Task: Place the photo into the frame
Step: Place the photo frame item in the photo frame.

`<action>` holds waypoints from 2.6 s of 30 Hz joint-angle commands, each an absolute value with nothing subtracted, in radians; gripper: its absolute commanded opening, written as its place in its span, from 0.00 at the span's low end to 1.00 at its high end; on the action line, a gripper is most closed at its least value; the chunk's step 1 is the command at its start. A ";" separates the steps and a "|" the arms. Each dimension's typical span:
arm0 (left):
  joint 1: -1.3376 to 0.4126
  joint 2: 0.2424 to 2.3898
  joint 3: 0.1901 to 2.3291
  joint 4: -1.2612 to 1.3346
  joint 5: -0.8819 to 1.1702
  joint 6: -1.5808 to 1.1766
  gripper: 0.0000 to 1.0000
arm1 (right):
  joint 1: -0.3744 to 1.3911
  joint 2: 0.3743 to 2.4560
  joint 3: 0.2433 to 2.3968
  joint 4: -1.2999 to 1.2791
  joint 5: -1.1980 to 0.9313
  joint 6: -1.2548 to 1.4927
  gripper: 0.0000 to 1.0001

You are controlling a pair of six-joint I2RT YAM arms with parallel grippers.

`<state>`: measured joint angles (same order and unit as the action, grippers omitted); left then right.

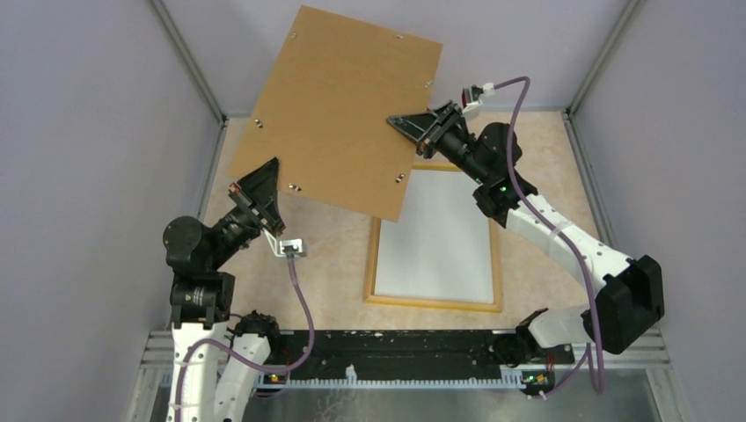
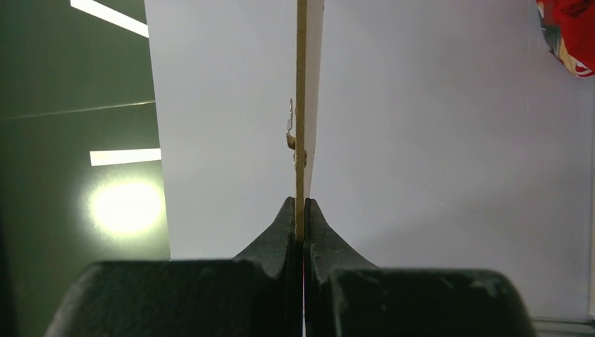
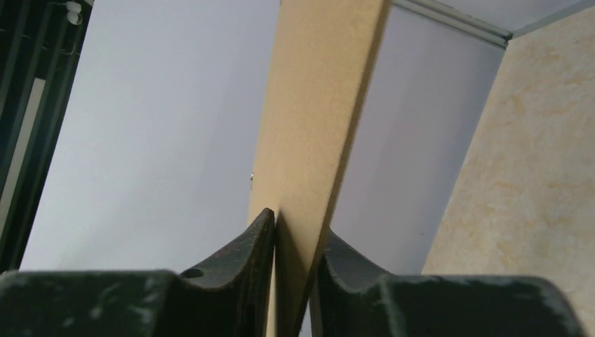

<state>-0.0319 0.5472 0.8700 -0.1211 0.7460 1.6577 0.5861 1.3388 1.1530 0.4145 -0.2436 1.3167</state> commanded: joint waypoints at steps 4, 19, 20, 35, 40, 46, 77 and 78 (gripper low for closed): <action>-0.029 0.530 0.926 -0.114 0.797 1.671 0.10 | 0.581 1.316 1.214 0.518 -0.269 1.269 0.01; -0.029 0.622 1.041 -0.408 0.714 1.421 0.99 | 0.397 1.255 1.077 0.500 -0.402 1.251 0.00; -0.029 0.644 1.055 -0.441 0.711 1.374 0.99 | 0.373 1.249 1.081 0.434 -0.436 1.236 0.00; -0.029 0.981 1.207 -0.738 0.798 0.912 0.99 | -0.094 1.049 0.705 0.256 -0.970 1.099 0.00; -0.030 1.027 1.149 -0.712 0.817 0.893 0.99 | -0.113 1.005 0.640 0.130 -0.989 0.988 0.00; -0.029 1.035 1.049 -0.631 0.813 0.880 0.99 | -0.134 0.953 0.615 -0.051 -0.965 0.841 0.00; -0.030 1.019 0.990 -0.592 0.787 0.873 0.99 | -0.155 1.185 0.591 0.129 -0.969 0.782 0.00; -0.030 1.018 0.989 -0.592 0.785 0.873 0.99 | -0.155 1.189 0.593 0.128 -0.969 0.780 0.00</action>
